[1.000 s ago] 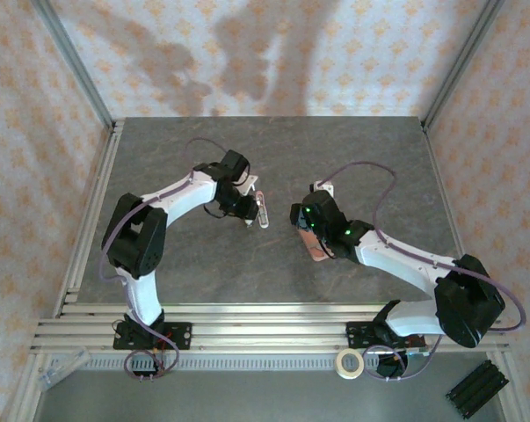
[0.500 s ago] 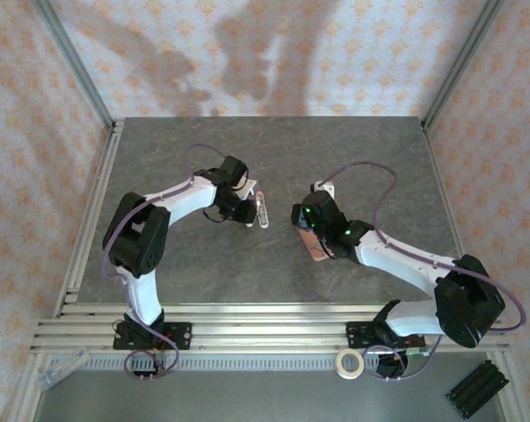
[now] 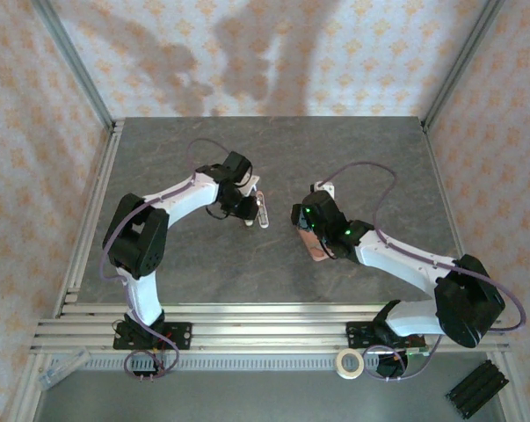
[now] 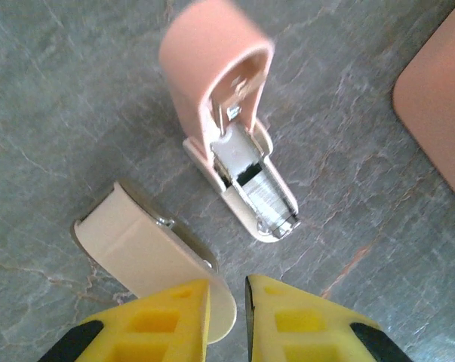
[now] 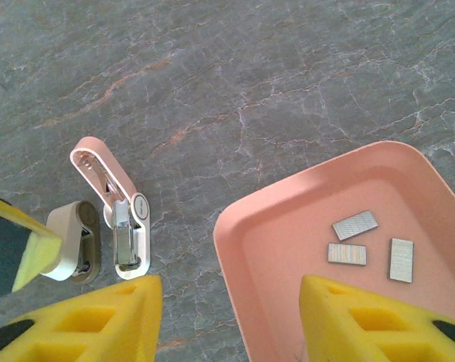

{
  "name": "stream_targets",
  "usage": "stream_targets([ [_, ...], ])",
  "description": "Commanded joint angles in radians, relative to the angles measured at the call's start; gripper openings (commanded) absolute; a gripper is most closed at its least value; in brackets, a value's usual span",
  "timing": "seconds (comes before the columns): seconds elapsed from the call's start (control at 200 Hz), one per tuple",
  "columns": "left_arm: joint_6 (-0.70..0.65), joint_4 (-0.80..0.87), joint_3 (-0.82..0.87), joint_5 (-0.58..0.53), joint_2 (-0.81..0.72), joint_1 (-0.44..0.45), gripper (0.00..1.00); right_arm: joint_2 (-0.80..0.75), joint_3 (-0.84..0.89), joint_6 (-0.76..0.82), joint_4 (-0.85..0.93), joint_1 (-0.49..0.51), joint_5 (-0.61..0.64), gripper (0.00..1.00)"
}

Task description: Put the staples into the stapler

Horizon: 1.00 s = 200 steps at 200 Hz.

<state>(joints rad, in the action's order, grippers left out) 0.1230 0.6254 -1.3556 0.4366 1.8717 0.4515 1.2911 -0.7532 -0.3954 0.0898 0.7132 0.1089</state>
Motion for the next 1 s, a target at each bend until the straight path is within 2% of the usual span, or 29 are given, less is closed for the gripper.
stream_targets([
  [0.0, -0.015, 0.052, -0.056, -0.023, -0.037, 0.004, 0.21, -0.010, 0.001, -0.007, 0.007, -0.001, 0.026, 0.51],
  [0.18, -0.010, 0.044, -0.036, -0.023, -0.038, 0.003, 0.21, -0.016, 0.009, -0.008, 0.007, -0.001, 0.029, 0.51],
  [0.495, 0.032, -0.084, 0.177, -0.030, 0.022, 0.010, 0.21, 0.000, 0.012, -0.008, -0.001, -0.001, 0.023, 0.51],
  [0.761, 0.020, -0.045, 0.125, -0.034, 0.003, 0.013, 0.21, -0.016, 0.011, -0.005, 0.009, -0.001, 0.034, 0.51],
  [0.906, 0.013, -0.006, 0.025, -0.027, -0.034, 0.013, 0.32, -0.016, 0.012, -0.009, 0.007, 0.000, 0.032, 0.51],
  [0.996, 0.009, -0.010, -0.041, -0.014, -0.039, 0.012, 0.46, -0.016, 0.014, -0.011, 0.005, -0.001, 0.031, 0.51],
])
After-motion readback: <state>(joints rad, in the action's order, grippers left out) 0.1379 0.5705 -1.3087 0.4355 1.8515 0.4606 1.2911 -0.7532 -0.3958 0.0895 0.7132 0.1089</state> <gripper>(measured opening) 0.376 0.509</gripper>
